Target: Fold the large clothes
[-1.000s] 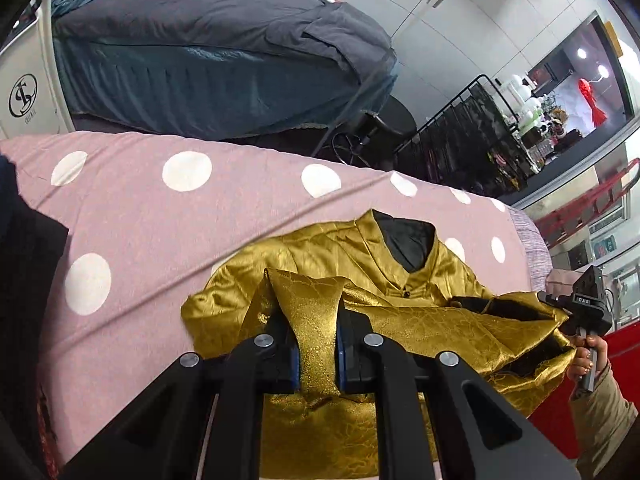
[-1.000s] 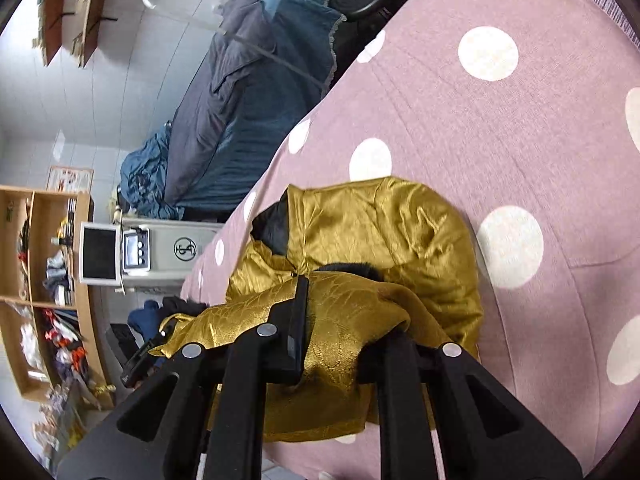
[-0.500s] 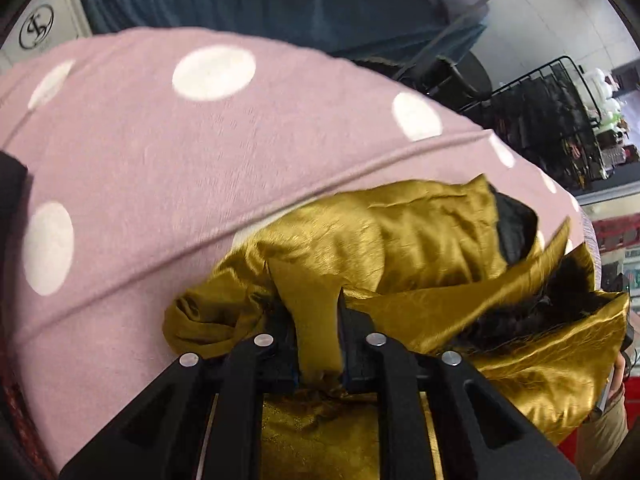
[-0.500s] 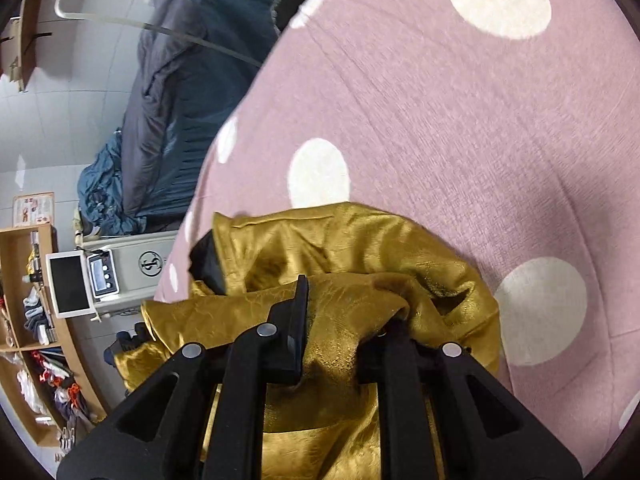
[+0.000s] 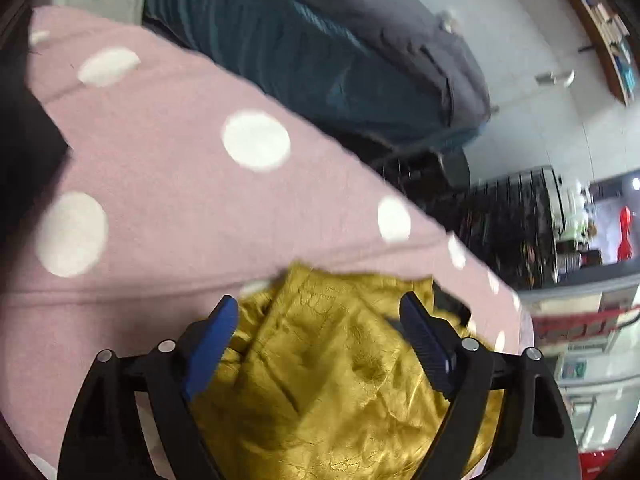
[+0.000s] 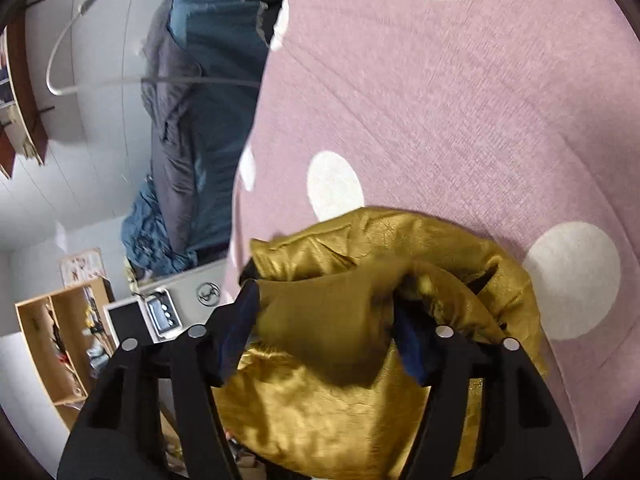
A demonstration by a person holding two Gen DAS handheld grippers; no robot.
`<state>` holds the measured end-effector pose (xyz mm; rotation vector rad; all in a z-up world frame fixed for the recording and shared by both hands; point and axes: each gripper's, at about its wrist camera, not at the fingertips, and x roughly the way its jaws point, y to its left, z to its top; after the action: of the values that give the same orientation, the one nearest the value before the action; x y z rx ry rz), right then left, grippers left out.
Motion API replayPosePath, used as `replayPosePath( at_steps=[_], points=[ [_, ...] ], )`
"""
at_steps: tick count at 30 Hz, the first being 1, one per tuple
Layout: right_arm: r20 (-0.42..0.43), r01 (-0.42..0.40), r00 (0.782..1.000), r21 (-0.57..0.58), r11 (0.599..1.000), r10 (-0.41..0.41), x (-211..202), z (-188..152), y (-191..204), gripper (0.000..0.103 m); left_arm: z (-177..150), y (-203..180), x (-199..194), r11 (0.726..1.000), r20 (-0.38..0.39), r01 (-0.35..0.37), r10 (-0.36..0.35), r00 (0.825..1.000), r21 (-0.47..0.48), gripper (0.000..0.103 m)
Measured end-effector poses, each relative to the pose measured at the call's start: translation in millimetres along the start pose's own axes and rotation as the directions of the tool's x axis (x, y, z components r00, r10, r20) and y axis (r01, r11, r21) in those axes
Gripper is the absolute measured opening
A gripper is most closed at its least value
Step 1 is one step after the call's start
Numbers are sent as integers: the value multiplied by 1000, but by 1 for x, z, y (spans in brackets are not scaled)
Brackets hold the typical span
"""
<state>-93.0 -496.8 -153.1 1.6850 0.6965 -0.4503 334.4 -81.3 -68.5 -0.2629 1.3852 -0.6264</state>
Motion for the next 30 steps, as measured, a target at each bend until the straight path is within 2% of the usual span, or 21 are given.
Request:
replayPosePath(
  at_steps=[3, 5, 7, 8, 9, 10, 11, 12, 14, 17, 20, 23, 26, 28, 30],
  points=[
    [46, 24, 999, -45, 999, -22, -23, -8, 12, 64, 1, 0, -27, 1000, 43, -16, 17, 999, -9, 81],
    [111, 111, 989, -130, 985, -97, -41, -21, 27, 66, -7, -7, -42, 998, 74, -43, 41, 996, 34, 82],
    [184, 227, 964, -208, 951, -190, -55, -37, 38, 67, -23, -17, -53, 992, 89, -84, 75, 993, 99, 84],
    [240, 317, 936, -262, 912, -257, -61, -49, 47, 67, -31, -21, -55, 987, 91, -98, 87, 992, 130, 84],
    [272, 368, 917, -294, 882, -292, -63, -58, 51, 67, -45, -28, -57, 978, 92, -119, 104, 990, 174, 84],
    [318, 440, 886, -344, 829, -338, -64, -73, 58, 67, -59, -34, -57, 967, 94, -140, 122, 988, 211, 85],
    [347, 486, 863, -378, 788, -366, -62, -85, 62, 67, -72, -39, -57, 956, 96, -165, 146, 985, 244, 85],
    [383, 537, 836, -425, 729, -393, -59, -101, 67, 67, -84, -44, -56, 945, 98, -186, 165, 981, 270, 85],
    [424, 588, 806, -498, 637, -413, -53, -131, 71, 67, -115, -57, -54, 917, 106, -220, 196, 975, 333, 85],
    [454, 623, 782, -589, 514, -427, -37, -180, 72, 67, -157, -72, -55, 887, 115, -231, 202, 973, 401, 86],
    [457, 629, 773, -643, 437, -440, -17, -214, 71, 67, -197, -92, -52, 836, 128, -238, 200, 971, 494, 88],
    [424, 607, 785, -673, 424, -451, 1, -236, 64, 67, -229, -105, -43, 777, 126, -246, 213, 969, 580, 88],
    [410, 597, 786, -698, 396, -463, 12, -254, 58, 67, -254, -117, -30, 730, 104, -235, 220, 970, 642, 88],
    [398, 584, 792, -715, 383, -463, 18, -261, 59, 67, -260, -121, -25, 723, 99, -230, 220, 971, 651, 88],
    [390, 567, 798, -745, 352, -459, 25, -272, 61, 67, -263, -126, -17, 721, 101, -221, 206, 973, 657, 88]
  ],
)
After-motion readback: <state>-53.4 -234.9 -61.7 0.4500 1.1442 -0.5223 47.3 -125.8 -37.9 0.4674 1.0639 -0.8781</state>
